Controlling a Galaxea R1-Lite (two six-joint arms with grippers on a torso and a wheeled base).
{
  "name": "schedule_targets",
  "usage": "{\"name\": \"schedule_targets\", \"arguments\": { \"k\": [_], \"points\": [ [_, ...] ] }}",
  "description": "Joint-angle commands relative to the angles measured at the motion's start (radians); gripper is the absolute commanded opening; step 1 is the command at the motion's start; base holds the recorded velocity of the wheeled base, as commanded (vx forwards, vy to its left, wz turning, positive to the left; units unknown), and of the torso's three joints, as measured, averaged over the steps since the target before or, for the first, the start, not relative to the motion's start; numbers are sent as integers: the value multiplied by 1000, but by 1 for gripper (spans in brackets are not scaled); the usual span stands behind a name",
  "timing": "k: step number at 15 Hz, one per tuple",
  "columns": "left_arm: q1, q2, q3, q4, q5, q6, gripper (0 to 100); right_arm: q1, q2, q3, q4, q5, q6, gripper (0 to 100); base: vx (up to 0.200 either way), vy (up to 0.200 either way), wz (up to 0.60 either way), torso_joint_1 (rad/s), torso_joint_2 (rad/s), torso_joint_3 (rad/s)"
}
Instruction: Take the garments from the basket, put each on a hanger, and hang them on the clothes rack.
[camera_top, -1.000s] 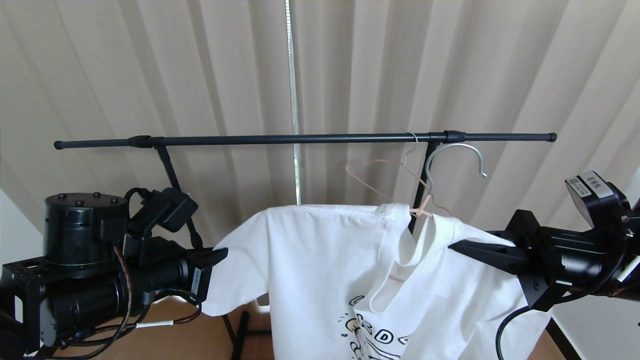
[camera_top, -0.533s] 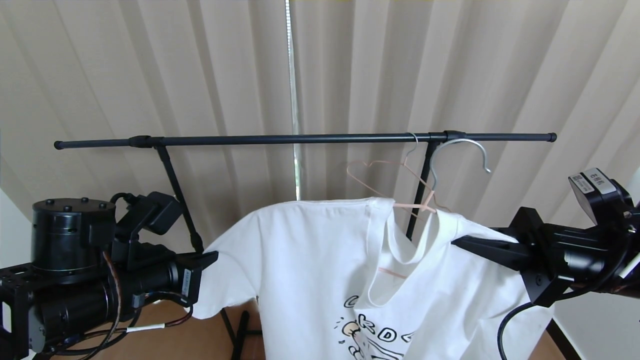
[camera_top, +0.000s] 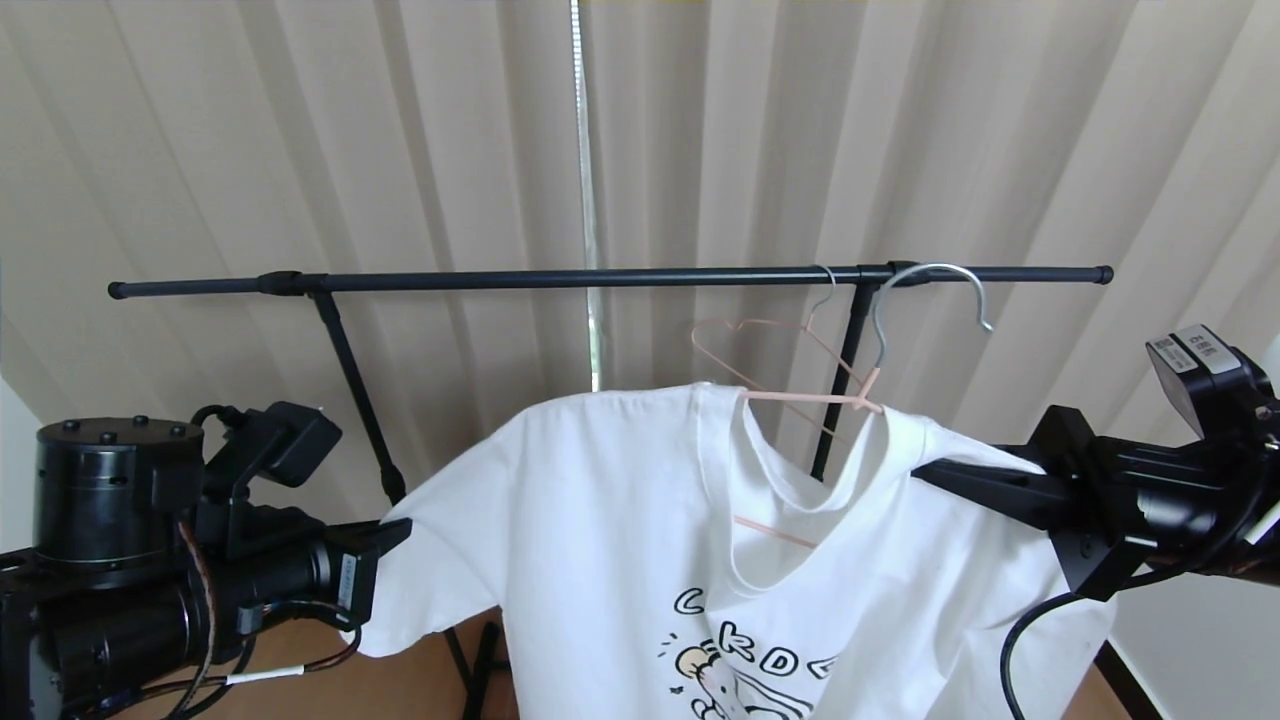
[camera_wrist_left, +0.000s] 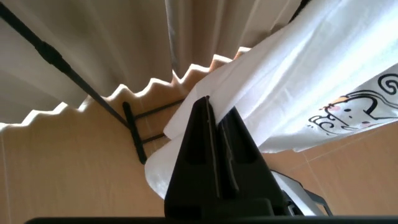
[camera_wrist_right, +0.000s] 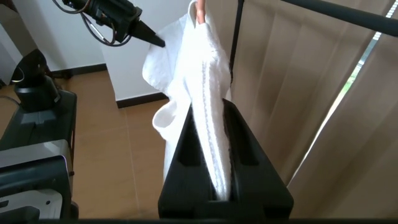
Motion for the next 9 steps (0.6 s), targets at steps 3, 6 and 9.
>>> {"name": "schedule_targets", "arguments": {
  "k": [3, 6, 9],
  "points": [
    [19, -22, 28, -1, -2, 1, 0, -4, 5, -1, 0, 1, 0, 0, 0, 0, 0, 0, 0, 0],
    [17, -23, 33, -1, -2, 1, 0, -4, 5, -3, -1, -1, 2, 0, 0, 0, 0, 0, 0, 0],
    [17, -23, 38, -1, -2, 1, 0, -4, 5, -1, 0, -1, 2, 0, 0, 0, 0, 0, 0, 0]
  ]
}}
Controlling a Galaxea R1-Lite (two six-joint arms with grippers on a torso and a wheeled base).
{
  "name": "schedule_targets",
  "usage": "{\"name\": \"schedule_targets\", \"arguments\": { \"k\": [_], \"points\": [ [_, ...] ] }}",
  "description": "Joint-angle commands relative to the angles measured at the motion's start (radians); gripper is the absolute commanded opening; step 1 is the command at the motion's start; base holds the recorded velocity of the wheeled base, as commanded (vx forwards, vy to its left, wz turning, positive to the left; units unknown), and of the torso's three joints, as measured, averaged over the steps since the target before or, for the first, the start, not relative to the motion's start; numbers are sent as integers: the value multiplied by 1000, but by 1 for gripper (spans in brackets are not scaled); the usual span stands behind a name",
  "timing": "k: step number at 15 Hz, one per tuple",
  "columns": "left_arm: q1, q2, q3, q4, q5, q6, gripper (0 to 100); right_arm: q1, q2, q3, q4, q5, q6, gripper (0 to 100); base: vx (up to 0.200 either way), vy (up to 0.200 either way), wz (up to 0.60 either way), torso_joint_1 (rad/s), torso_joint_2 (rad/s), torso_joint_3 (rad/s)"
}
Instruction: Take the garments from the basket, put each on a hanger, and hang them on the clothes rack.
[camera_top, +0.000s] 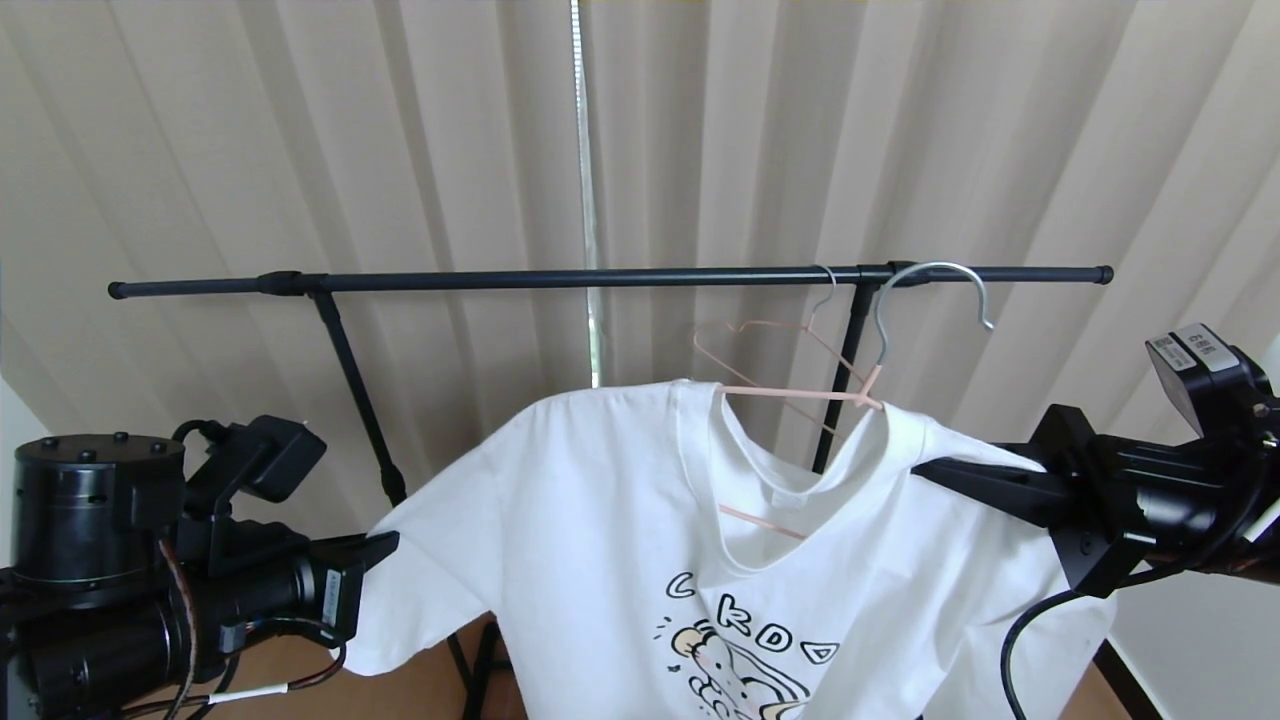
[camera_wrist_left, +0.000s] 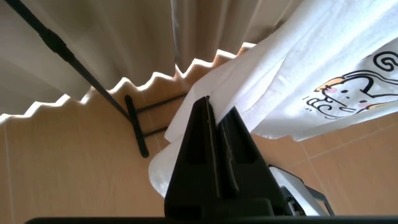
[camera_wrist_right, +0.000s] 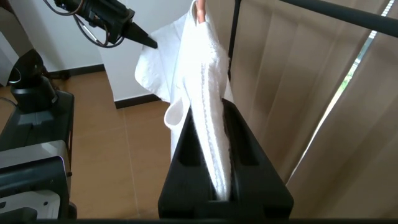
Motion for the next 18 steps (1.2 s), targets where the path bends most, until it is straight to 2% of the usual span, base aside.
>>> {"name": "schedule_targets", "arguments": {
  "k": [1, 2, 6, 9, 11, 13, 16, 17, 18],
  "points": [
    [-3, -5, 2, 0, -1, 2, 0, 1, 2, 2, -1, 1, 0, 0, 0, 0, 0, 0, 0, 0],
    [-5, -11, 2, 0, -1, 3, 100, 1, 0, 2, -1, 1, 0, 0, 0, 0, 0, 0, 0, 0],
    [-42, -61, 5, 0, -17, 6, 100, 4, 5, 8, 0, 15, 0, 0, 0, 0, 0, 0, 0, 0],
    [-49, -149, -18, 14, -158, 28, 100, 9, 19, 11, 0, 28, 0, 0, 0, 0, 0, 0, 0, 0],
    [-52, -166, -48, 26, -181, 43, 100, 9, 22, 11, 0, 31, 0, 0, 0, 0, 0, 0, 0, 0],
    [-158, -207, -226, 198, -205, 52, 100, 10, 34, 14, 0, 57, -2, 0, 0, 0, 0, 0, 0, 0],
    [-216, -173, -489, 471, -323, 67, 100, 29, 39, 22, 0, 83, -2, 0, 0, 0, 0, 0, 0, 0],
    [-219, -154, -526, 503, -337, 80, 100, 32, 46, 25, 0, 83, -2, 0, 0, 0, 0, 0, 0, 0],
    [-221, -100, -623, 597, -417, 147, 100, 38, 60, 31, -17, 83, -2, 0, 0, 0, 0, 0, 0, 0]
  ]
}}
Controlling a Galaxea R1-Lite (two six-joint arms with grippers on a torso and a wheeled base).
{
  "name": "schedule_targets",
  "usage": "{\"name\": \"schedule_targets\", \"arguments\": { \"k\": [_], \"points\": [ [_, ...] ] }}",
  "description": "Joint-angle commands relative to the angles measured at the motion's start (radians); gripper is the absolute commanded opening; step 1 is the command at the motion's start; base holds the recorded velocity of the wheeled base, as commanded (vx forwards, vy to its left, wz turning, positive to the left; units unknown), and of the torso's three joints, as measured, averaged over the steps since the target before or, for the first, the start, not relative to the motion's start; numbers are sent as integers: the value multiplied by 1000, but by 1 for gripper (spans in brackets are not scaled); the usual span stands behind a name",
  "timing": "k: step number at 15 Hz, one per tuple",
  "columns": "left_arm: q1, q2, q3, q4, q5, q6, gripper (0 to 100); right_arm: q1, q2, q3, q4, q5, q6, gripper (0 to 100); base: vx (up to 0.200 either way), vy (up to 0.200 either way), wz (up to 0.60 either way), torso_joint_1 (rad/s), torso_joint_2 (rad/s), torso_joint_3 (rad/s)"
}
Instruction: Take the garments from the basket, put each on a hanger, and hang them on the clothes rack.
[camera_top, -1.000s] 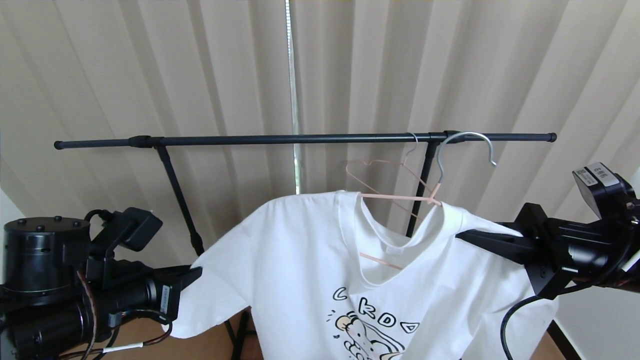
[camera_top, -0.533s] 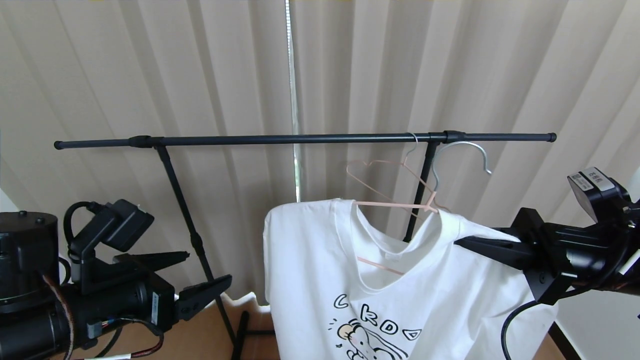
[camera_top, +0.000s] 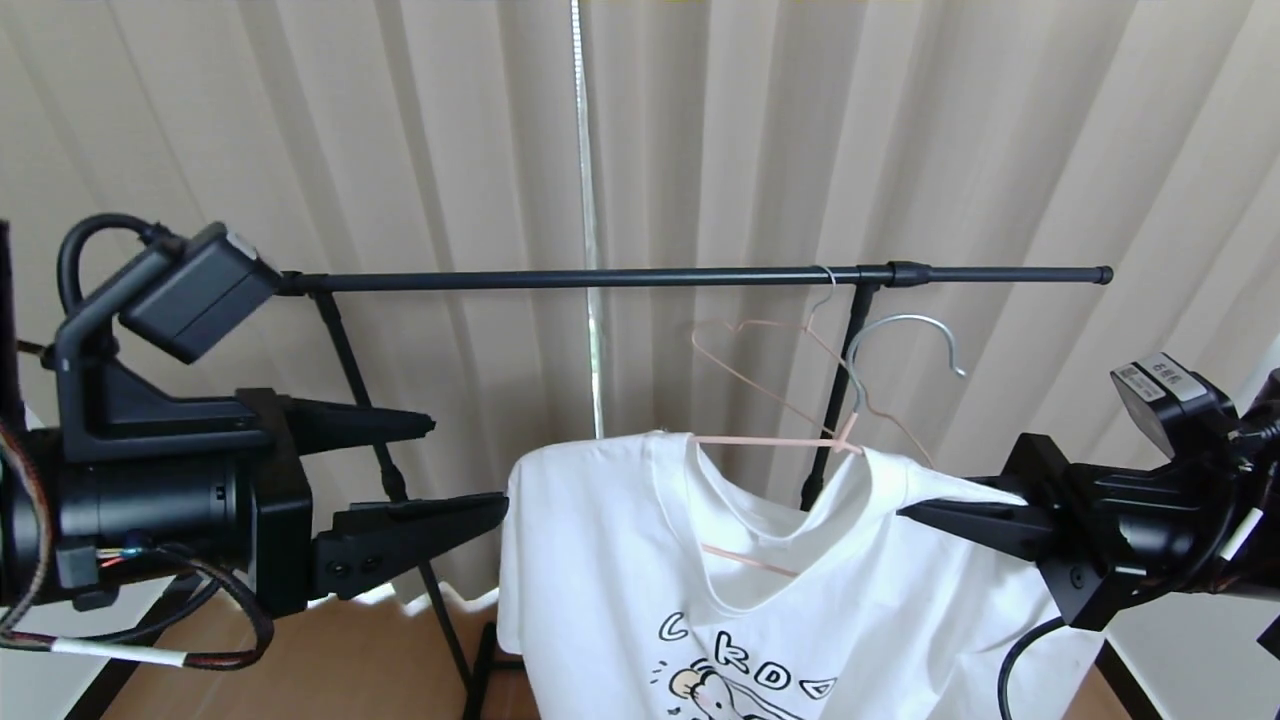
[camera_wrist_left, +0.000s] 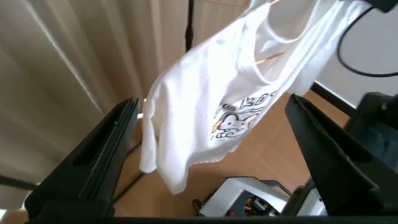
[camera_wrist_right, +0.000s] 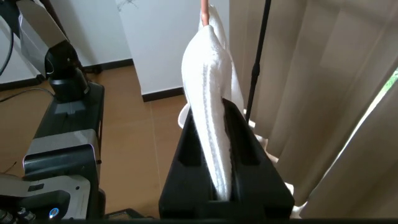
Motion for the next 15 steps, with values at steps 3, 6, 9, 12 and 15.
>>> {"name": "schedule_targets", "arguments": {
  "k": [3, 6, 9, 12, 15],
  "points": [
    [-68, 172, -271, 235, -168, 196, 100, 28, 36, 30, -74, 1, 0, 0, 0, 0, 0, 0, 0, 0],
    [-94, 268, -379, 347, -170, 354, 100, 43, 34, 39, -79, 1, 0, 0, 0, 0, 0, 0, 0, 0],
    [-94, 377, -540, 525, -170, 497, 100, 59, 33, 45, -80, 1, 0, 0, 0, 0, 0, 0, 0, 0],
    [-117, 486, -633, 577, -170, 563, 100, 74, 27, 53, -80, 1, -2, 0, 0, 0, 0, 0, 0, 0],
    [-125, 534, -641, 575, -173, 605, 100, 80, 23, 57, -80, 1, -2, 0, 0, 0, 0, 0, 0, 0]
  ]
}}
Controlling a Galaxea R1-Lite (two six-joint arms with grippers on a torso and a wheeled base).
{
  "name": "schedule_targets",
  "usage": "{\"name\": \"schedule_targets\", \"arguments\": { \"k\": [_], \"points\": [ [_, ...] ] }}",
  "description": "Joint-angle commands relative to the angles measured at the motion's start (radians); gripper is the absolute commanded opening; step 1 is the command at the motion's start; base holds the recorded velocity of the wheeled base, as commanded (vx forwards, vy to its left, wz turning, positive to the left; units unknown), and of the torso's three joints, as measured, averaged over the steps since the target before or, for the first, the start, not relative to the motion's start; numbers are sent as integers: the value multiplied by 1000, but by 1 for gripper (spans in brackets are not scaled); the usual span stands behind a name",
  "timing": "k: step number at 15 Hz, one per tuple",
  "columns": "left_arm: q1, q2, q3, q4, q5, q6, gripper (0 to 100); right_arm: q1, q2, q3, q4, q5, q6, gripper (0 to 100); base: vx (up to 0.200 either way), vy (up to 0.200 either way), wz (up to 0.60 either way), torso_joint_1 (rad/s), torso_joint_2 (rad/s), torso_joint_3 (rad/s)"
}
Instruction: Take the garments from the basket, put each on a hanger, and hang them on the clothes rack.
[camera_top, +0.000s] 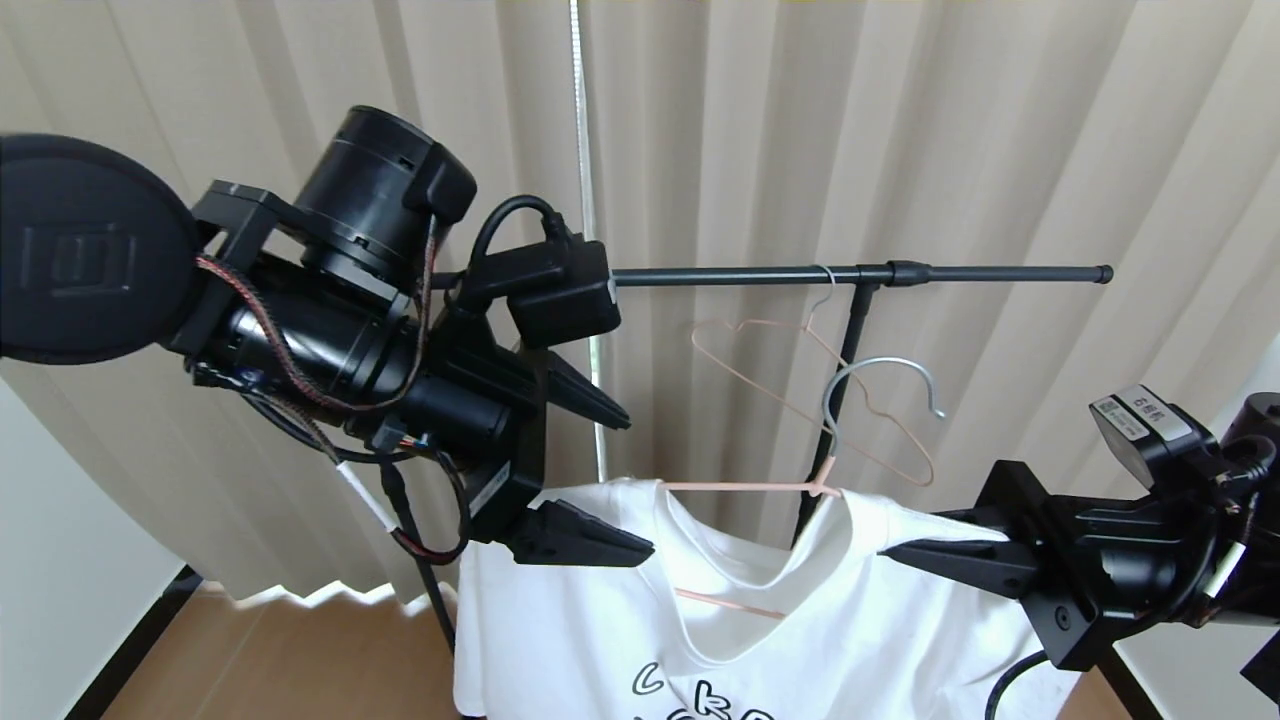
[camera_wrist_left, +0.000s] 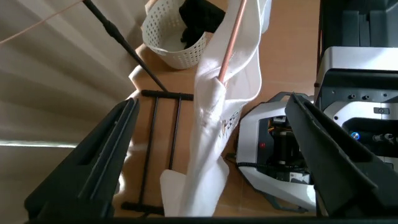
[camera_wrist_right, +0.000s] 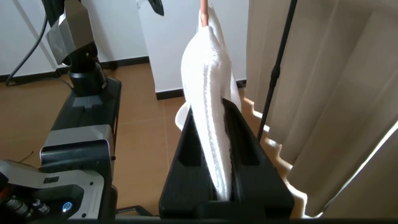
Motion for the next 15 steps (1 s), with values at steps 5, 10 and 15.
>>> {"name": "schedule_targets", "arguments": {
  "k": [5, 10, 15],
  "points": [
    [-25, 78, -9, -4, -24, 5, 100, 4, -6, 2, -1, 0, 0, 0, 0, 0, 0, 0, 0, 0],
    [-53, 92, -4, -5, -24, 5, 100, 4, -13, 2, -1, 0, 0, 0, 0, 0, 0, 0, 0, 0],
    [-77, 89, 10, -4, -24, 6, 100, 4, -15, -3, -1, -1, 0, 0, 0, 0, 0, 0, 0, 0]
  ]
}}
